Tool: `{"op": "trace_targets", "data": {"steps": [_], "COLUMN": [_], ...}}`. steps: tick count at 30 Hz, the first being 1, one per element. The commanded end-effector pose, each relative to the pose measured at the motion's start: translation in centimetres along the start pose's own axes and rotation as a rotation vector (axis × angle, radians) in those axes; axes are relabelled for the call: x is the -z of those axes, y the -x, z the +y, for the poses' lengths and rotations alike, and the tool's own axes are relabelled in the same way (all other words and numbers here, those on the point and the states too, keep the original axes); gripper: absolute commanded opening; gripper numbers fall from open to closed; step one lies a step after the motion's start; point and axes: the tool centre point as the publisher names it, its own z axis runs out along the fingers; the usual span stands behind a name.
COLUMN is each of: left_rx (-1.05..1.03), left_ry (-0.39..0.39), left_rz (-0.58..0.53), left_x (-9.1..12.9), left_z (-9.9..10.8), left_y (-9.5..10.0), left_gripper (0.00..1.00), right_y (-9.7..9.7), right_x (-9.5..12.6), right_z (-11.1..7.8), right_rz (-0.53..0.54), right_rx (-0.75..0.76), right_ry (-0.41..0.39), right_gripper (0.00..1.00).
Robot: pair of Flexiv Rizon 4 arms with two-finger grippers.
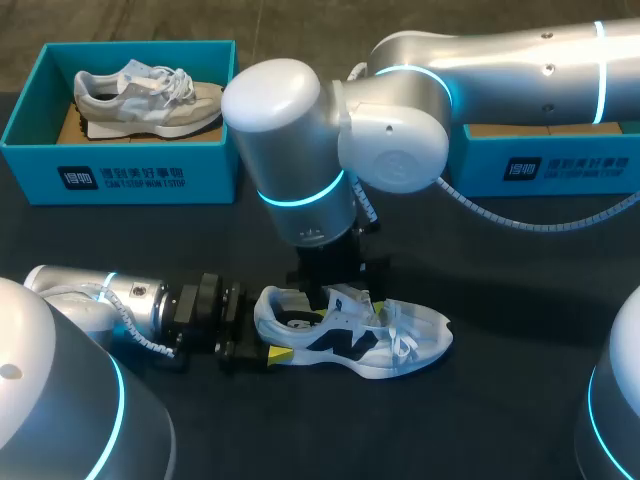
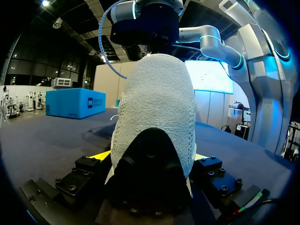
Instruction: Take the shoe out of the shoebox, open the shoe tongue, remove and reinsert the insole, then place the shoe into the shoebox
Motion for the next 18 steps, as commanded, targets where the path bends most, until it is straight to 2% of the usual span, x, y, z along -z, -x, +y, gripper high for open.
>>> {"op": "trace_targets", "data": {"steps": [1, 3, 6, 8, 12, 18], "left_rx": [-0.001, -0.001, -0.001, -0.001, -0.001, -0.001], "left_ry": [0.0, 0.0, 0.0, 0.0, 0.0, 0.0], "left_rz": [-0.004, -0.004, -0.004, -0.004, -0.004, -0.004], "left_x": [0.2, 0.2, 0.2, 0.2, 0.2, 0.2], "left_z": [0.3, 0.3, 0.3, 0.3, 0.3, 0.3], "left_y": [-0.1, -0.1, -0.1, -0.1, -0.1, -0.1], "left_gripper": [0.0, 0.0, 0.0, 0.0, 0.0, 0.0], "right_y": [0.3, 0.5, 0.6, 0.9, 1.2, 1.5], "right_x": [0.3, 0.4, 0.6, 0.5, 0.4, 1.1], "right_z": [-0.1, -0.2, -0.4, -0.4, -0.7, -1.4], "right_rz": [0.007, 0.008, 0.008, 0.017, 0.04, 0.049], "right_rx": [-0.234, -0.232, -0.232, -0.226, -0.236, -0.239], "right_ry": [-0.013, -0.017, -0.02, -0.025, -0.037, -0.04], "right_gripper": [0.72, 0.66, 0.62, 0.51, 0.42, 0.39]}}
